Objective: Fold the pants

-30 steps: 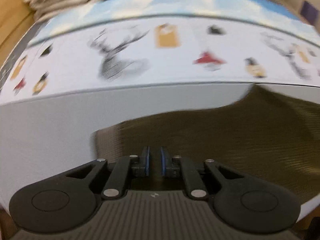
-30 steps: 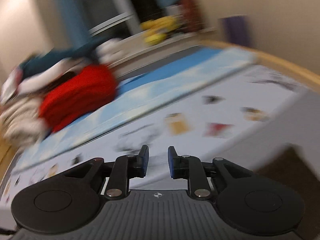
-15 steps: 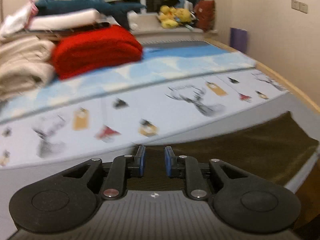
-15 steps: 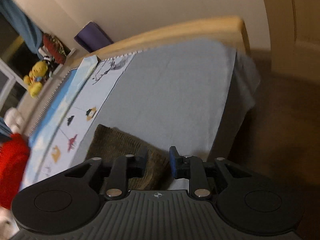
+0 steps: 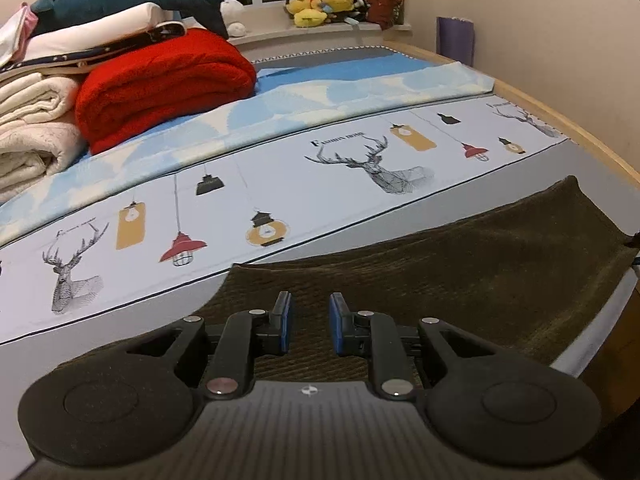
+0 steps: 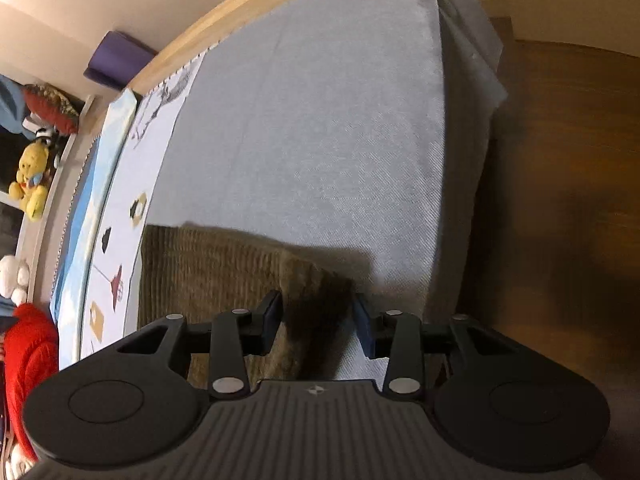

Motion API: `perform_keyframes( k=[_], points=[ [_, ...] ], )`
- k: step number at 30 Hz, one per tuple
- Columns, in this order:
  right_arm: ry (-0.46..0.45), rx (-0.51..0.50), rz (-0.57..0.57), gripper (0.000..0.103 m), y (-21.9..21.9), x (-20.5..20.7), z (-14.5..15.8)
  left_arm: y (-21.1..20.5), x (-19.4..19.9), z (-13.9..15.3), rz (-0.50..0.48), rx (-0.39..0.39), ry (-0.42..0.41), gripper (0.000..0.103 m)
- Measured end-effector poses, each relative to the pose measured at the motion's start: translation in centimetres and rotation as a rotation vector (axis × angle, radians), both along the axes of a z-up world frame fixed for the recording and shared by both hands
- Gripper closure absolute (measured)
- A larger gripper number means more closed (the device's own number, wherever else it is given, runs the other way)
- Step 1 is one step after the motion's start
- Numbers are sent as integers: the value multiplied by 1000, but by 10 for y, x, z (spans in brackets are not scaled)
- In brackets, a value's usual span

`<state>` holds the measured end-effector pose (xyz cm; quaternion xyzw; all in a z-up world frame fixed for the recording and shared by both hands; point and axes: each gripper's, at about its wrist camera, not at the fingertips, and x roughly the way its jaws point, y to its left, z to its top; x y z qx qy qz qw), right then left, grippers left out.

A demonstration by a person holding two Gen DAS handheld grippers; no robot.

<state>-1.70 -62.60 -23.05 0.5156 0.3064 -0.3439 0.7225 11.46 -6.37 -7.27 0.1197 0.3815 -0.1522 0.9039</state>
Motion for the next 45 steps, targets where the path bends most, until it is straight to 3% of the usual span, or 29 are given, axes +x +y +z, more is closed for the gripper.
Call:
perform_keyframes(
  k=[5,16,21,25,28,32,36,39,41,43,45],
  points=[
    [27,-59,-2,75,5,9,-1,17,0,5,51,17,-3,81],
    [-8,-301,38,77,46,18,50,43,-2,13,98,13,-13,81],
    [-1,-530,153,78,85,36,83,55,-5,17,116,8,-21,81],
    [-54,-740,295,78,138,53,112,68,-5,21,153,3,-29,81],
    [-123,-802,369,78,176,62,124,80,-3,22,185,-4,-24,81],
    [-147,-879,448,78,225,72,133,94,-2,23,223,-16,-14,81],
    [-272,-1047,669,78,313,72,145,106,-1,24,257,-27,-3,81],
    [-426,-1128,912,78,389,59,142,111,-1,24,275,-25,0,81],
    [-508,-1130,1108,78,436,49,129,113,0,24,284,-28,4,81],
    [-508,-1073,1330,76,477,45,103,114,2,23,294,-32,11,81],
    [-388,-978,1554,75,510,49,68,115,2,23,297,-39,20,81]
  ],
)
